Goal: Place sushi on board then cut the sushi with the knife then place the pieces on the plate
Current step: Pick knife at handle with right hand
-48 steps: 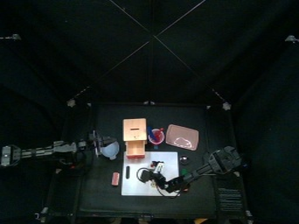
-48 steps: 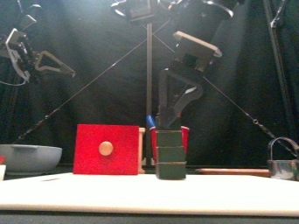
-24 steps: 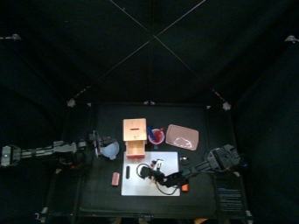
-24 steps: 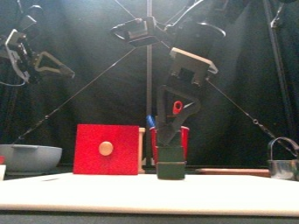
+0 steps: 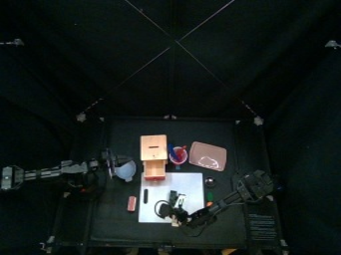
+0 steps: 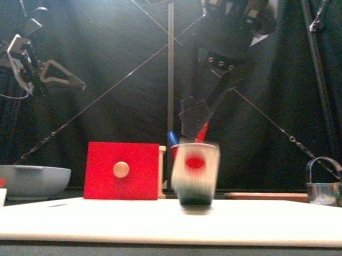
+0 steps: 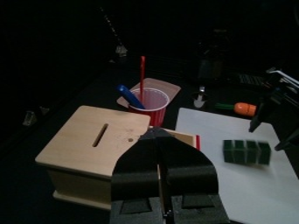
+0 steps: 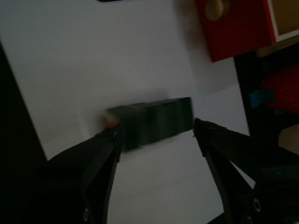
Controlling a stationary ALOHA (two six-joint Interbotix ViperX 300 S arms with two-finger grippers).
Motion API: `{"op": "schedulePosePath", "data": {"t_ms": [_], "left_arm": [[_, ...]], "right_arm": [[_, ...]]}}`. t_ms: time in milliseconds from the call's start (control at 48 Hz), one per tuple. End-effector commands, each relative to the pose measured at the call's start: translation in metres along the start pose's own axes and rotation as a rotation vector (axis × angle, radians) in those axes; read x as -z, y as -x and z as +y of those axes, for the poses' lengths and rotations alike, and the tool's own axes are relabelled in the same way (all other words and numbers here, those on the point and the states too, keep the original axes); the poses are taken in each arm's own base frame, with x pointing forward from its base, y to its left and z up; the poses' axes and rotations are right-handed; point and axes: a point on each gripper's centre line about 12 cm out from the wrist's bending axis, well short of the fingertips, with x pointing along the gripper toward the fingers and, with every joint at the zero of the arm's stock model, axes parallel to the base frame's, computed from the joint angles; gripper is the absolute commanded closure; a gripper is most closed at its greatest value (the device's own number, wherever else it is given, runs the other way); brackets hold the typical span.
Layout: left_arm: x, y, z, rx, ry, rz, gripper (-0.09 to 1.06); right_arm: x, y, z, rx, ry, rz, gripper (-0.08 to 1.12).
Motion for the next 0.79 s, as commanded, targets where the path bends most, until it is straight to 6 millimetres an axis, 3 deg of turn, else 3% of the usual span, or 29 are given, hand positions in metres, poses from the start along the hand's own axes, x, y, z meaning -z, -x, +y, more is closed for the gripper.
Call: {"op": "schedulePosePath", "data": {"t_ms": [21, 188, 312, 604, 792], "left_arm": [[-0.005, -0.001, 0.001, -0.004, 0.006, -0.012, 0.96], [-0.006, -0.002, 0.001, -0.004, 0.006, -0.015, 0.96], [-0.008, -0.002, 0.001, -0.005, 0.006, -0.022, 0.96], [-0.012, -0.003, 0.0, -0.003, -0.004, -0.035, 0.96], [-0.016, -0.005, 0.001, -0.009, -0.008, -0.04, 0.96]], "right_arm": [[-0.013, 0.015, -0.008, -0.013, -0.037, -0.036, 0.09], [-0.01, 0.02, -0.016, 0.0, -0.041, -0.041, 0.09], [-0.004, 0.029, -0.033, 0.029, -0.056, -0.064, 0.09], [0.018, 0.053, -0.084, -0.003, -0.171, -0.213, 0.09], [0.036, 0.053, -0.124, -0.052, -0.202, -0.245, 0.09]]}}
